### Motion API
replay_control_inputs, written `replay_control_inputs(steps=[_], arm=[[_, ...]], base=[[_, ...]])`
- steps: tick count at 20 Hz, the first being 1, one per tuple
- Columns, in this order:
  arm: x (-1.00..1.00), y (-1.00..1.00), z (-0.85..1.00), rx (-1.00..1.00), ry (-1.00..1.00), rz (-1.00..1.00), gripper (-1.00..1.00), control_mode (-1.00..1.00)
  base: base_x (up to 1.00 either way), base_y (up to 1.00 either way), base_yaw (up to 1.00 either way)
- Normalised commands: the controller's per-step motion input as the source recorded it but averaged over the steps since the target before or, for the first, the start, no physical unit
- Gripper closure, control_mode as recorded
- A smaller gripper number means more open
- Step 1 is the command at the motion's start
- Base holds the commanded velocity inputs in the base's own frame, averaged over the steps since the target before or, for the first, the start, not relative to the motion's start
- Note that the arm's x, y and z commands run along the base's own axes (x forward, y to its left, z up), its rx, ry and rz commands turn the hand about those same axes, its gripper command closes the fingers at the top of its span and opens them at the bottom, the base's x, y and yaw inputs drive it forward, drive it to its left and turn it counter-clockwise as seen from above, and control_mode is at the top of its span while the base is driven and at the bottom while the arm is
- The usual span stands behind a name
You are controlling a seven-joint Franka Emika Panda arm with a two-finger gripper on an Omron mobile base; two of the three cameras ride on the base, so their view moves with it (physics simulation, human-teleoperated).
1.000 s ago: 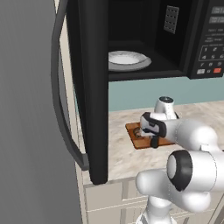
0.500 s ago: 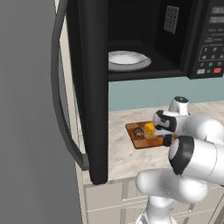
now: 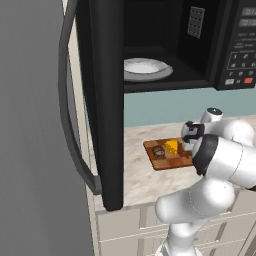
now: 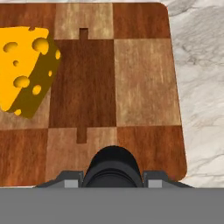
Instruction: Retrieve the reheated potato from the microwave, then place the potato, cheese, and condiment on the cutting board.
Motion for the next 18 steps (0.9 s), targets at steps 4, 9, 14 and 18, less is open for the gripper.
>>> replay_control_inputs(steps=[4, 9, 14, 18], arm=[[0.35, -0.24, 0.0, 0.0, 0.0, 0.03, 1.0, -1.0], [0.25, -0.11, -0.01, 0.0, 0.0, 0.04, 1.0, -1.0], [0.28, -0.09, -0.04, 0.0, 0.0, 0.04, 1.0, -1.0], [0.27, -0.05, -0.06, 0.0, 0.0, 0.04, 1.0, -1.0]], base=[[0.0, 0.0, 0.0], [0.0, 0.0, 0.0], [0.0, 0.0, 0.0], [0.0, 0.0, 0.0]])
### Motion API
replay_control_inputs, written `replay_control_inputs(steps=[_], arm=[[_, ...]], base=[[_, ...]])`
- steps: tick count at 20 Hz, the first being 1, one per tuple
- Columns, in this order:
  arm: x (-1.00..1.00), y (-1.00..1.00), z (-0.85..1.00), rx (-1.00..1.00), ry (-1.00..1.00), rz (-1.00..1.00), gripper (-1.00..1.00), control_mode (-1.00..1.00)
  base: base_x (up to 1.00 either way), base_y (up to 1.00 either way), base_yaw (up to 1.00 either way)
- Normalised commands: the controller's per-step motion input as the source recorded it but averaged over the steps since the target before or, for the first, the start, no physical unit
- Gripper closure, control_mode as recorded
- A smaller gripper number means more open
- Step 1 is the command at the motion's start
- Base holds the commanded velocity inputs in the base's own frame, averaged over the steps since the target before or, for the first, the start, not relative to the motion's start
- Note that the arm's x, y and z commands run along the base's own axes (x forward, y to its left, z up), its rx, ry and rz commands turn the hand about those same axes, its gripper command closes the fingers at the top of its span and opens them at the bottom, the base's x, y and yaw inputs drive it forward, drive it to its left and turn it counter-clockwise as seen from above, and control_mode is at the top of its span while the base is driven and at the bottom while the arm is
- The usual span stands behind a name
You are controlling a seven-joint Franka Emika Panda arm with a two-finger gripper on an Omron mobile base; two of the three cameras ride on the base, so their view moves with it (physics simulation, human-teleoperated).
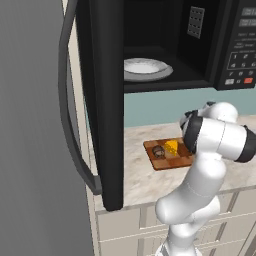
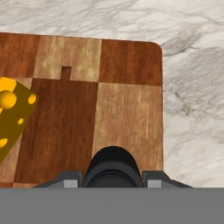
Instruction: Retrieve the reheated potato from the microwave, then place the potato, cheese, and condiment on the cutting board.
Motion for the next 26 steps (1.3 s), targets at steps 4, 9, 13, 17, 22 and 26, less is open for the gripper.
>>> replay_control_inputs(steps=[4, 9, 13, 17, 22, 26], arm=[[0.11, 0.0, -0.12, 0.0, 0.0, 0.04, 1.0, -1.0], [0.01, 0.0, -0.1, 0.03, 0.0, 0.02, 1.0, -1.0], [0.01, 0.06, -0.09, 0.02, 0.0, 0.01, 1.0, -1.0], [0.0, 0.03, -0.12, 0.01, 0.0, 0.0, 1.0, -1.0], [-0.07, 0.02, -0.12, 0.0, 0.0, 0.0, -1.0, -1.0], [0.0, 0.0, -0.01, 0.0, 0.0, 0.0, -1.0, -1.0]], base=[[0.0, 0.0, 0.0], [0.0, 0.0, 0.0], [0.0, 0.0, 0.0], [0.0, 0.0, 0.0], [0.0, 0.0, 0.0], [0.0, 0.0, 0.0]])
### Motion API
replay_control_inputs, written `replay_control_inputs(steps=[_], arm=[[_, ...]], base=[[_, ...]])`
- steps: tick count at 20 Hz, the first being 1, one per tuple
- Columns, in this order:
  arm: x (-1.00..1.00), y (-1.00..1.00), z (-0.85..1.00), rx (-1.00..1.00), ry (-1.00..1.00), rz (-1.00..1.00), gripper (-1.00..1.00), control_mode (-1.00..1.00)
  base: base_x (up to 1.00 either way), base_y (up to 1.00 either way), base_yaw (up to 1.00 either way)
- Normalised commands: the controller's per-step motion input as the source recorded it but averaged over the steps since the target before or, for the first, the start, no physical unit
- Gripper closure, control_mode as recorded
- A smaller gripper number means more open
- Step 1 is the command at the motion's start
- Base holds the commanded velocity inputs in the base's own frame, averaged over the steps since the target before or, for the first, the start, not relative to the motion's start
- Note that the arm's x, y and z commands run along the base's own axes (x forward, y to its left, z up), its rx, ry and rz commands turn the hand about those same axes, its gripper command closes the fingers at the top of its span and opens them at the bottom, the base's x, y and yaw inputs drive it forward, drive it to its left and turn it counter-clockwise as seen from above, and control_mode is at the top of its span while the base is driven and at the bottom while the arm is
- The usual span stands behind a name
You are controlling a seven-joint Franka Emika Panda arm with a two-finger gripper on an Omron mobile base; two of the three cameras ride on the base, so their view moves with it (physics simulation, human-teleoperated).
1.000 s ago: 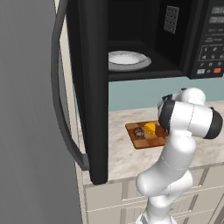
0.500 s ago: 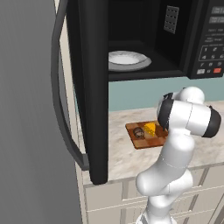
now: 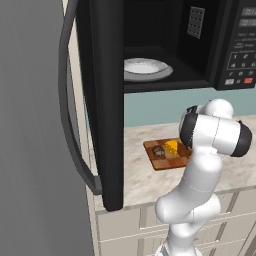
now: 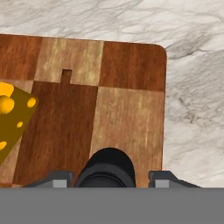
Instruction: Retrieve the reheated potato from the microwave, then place the potato, cheese, and condiment on the cutting board.
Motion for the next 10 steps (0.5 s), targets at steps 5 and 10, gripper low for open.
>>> replay_control_inputs(steps=[5, 10], arm=[[0.0, -0.01, 0.0, 0.0, 0.0, 0.0, -1.0, -1.0], [0.0, -0.05, 0.09, 0.0, 0.0, 0.0, -1.0, -1.0]], base=[[0.0, 0.0, 0.0], [0.0, 0.0, 0.0]])
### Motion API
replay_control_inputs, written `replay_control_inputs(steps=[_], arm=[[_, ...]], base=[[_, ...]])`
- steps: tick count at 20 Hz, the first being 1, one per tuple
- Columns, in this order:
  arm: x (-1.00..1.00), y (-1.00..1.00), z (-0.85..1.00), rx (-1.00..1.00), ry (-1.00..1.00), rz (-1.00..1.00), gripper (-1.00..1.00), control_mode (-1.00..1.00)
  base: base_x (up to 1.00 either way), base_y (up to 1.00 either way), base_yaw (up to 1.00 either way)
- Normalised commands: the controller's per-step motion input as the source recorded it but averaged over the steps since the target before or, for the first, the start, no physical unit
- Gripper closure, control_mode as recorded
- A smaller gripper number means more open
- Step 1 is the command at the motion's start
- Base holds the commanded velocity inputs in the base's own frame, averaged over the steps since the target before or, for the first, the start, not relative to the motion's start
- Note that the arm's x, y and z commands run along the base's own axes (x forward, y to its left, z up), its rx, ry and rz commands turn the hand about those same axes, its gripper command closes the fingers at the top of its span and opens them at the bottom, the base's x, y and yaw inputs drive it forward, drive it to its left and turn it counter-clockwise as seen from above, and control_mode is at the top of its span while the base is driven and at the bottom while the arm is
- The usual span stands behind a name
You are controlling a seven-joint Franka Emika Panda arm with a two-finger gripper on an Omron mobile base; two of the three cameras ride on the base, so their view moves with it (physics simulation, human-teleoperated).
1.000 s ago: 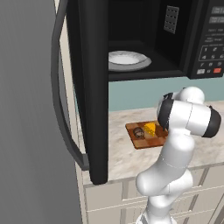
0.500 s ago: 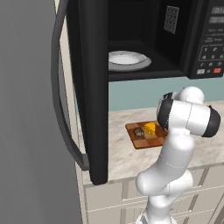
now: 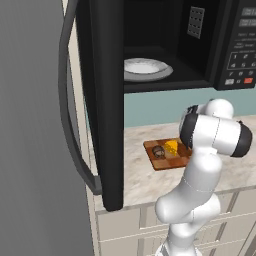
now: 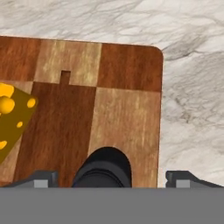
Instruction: Retrieve the reheated potato from the microwave, then place the potato, cheese, and condiment on the cutting board.
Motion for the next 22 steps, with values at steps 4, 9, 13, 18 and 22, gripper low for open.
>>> replay_control_inputs(steps=[4, 9, 13, 18, 22], arm=[[-0.17, -0.03, 0.17, 0.0, 0.0, 0.0, -1.0, -1.0], [-0.37, -0.02, 0.05, 0.0, 0.0, 0.0, -1.0, -1.0], [-0.38, 0.0, 0.07, 0.0, 0.0, 0.0, -1.0, -1.0], [-0.41, 0.02, 0.12, 0.0, -0.02, 0.0, -1.0, -1.0], [-0.5, 0.08, 0.14, 0.0, -0.05, -0.04, -1.0, -1.0]], base=[[0.0, 0.0, 0.0], [0.0, 0.0, 0.0], [0.0, 0.0, 0.0], [0.0, 0.0, 0.0], [0.0, 0.0, 0.0]])
